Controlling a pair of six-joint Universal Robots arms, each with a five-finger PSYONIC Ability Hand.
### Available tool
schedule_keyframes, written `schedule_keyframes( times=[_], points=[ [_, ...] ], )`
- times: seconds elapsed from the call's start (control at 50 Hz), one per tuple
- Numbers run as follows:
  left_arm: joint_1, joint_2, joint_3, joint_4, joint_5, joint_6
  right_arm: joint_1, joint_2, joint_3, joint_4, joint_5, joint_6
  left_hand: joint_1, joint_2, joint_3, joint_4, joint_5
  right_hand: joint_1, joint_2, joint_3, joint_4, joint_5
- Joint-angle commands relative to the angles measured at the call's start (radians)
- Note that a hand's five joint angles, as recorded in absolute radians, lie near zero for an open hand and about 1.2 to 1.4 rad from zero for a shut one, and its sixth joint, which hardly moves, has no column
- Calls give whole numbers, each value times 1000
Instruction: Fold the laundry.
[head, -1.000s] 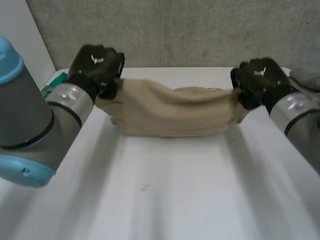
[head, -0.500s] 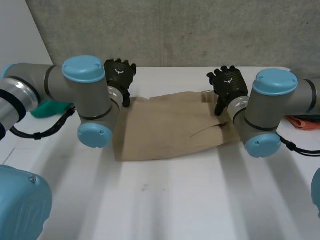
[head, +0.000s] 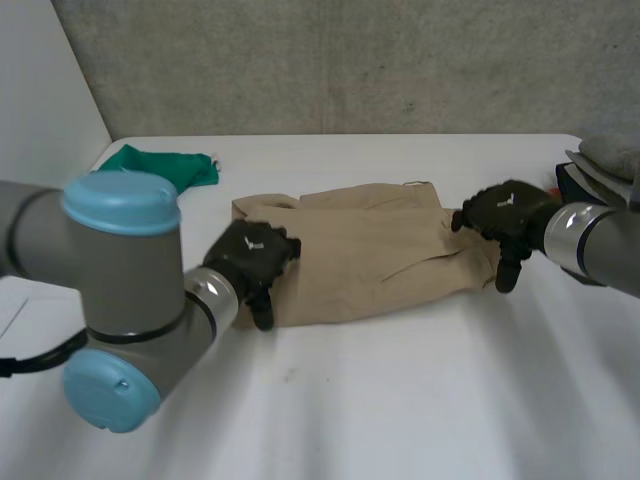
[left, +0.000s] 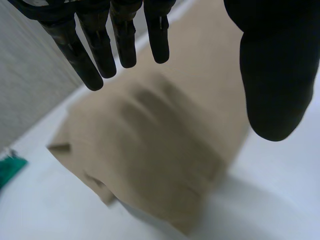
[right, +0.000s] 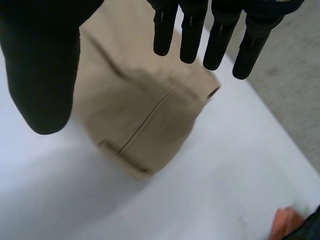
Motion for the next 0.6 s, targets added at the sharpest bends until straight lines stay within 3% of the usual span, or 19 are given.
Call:
schedule_keyframes(
  times=[0.02, 0.1, 0.12, 0.2, 0.34, 0.44, 0.52, 0.6],
  points=[
    [-2, -155, 72, 13, -48, 10, -6, 67, 70, -128, -9, -15, 46, 47, 47, 40, 40, 123, 157, 116, 116, 101],
    [-10, -206, 123, 13, -66, 39, -3, 93, 99, -251, -7, 12, 168, 170, 170, 163, 163, 392, 427, 385, 385, 370],
    [-10, -221, 144, 17, -77, 58, 1, 99, 107, -304, -7, 29, 448, 449, 449, 442, 442, 611, 646, 604, 604, 589],
    [-7, -253, 225, 68, -95, 96, 20, 116, 108, -439, 1, 78, 1042, 1043, 1044, 1037, 1037, 1009, 1044, 1002, 1002, 987],
    [13, -312, 457, 117, -92, 145, 65, 162, 32, -660, 53, 123, 1043, 1045, 1045, 1038, 1038, 1010, 1045, 1003, 1003, 988],
    [57, -325, 750, 137, -85, 151, 92, 232, -185, -808, 155, 160, 1043, 1045, 1045, 1038, 1038, 1010, 1045, 1003, 1003, 988],
    [67, -341, 891, 129, -75, 133, 125, 260, -304, -755, 188, 173, 1043, 1045, 1045, 1038, 1038, 1010, 1045, 1003, 1003, 988],
    [59, -324, 882, 37, -63, 89, 152, 262, -332, -615, 154, 166, 1043, 1045, 1045, 1038, 1038, 1010, 1045, 1003, 1003, 988]
  ],
)
